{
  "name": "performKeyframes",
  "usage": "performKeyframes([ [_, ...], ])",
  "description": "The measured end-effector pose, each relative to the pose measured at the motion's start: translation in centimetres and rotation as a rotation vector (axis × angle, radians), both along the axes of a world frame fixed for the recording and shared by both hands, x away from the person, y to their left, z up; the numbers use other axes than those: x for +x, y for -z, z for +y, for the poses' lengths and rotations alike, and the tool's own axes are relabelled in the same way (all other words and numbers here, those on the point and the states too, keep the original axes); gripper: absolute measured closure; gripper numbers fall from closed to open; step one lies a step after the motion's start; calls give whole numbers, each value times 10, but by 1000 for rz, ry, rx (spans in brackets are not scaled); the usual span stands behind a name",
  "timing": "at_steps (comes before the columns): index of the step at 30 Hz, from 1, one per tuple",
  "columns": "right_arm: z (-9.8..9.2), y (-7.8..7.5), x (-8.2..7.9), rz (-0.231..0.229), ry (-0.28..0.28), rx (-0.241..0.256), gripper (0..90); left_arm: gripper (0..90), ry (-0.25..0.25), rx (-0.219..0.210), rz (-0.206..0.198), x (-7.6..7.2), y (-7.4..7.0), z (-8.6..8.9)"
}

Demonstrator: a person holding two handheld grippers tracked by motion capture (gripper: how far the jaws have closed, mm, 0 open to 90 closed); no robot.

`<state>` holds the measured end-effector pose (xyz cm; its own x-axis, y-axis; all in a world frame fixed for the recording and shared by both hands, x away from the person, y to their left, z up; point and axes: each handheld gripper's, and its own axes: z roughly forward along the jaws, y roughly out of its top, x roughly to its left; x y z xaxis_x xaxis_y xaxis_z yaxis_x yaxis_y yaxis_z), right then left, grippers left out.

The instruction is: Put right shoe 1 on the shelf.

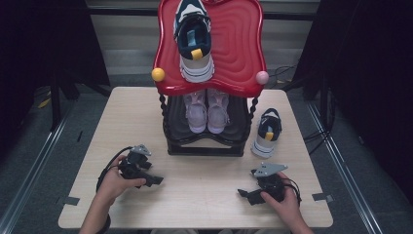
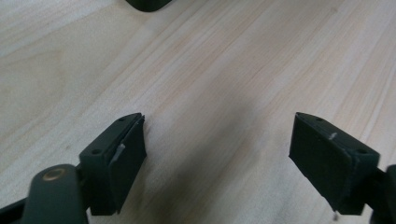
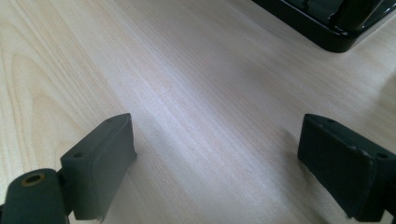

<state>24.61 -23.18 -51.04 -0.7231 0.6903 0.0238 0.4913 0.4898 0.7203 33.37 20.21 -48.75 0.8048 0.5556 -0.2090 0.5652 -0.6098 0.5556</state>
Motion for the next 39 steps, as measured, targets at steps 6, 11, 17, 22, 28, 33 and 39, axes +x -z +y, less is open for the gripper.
performKeyframes([
  [6,0,0,0,0,0,0,103,155,-1,-11,-61,-5,4,0],
  [11,0,0,0,0,0,0,103,138,-11,-9,-133,-8,9,-1],
  [17,0,0,0,0,0,0,103,120,-27,-19,-175,-11,12,-2],
  [22,0,0,0,0,0,0,103,110,-17,-1,-198,-13,13,-3],
  [28,0,0,0,1,1,0,103,76,-17,-5,-219,-17,16,-6],
  [33,0,0,0,0,1,1,103,55,-20,-10,-229,-18,18,-6],
  [39,0,0,0,1,2,1,103,24,-5,-37,-240,-20,21,-5],
])
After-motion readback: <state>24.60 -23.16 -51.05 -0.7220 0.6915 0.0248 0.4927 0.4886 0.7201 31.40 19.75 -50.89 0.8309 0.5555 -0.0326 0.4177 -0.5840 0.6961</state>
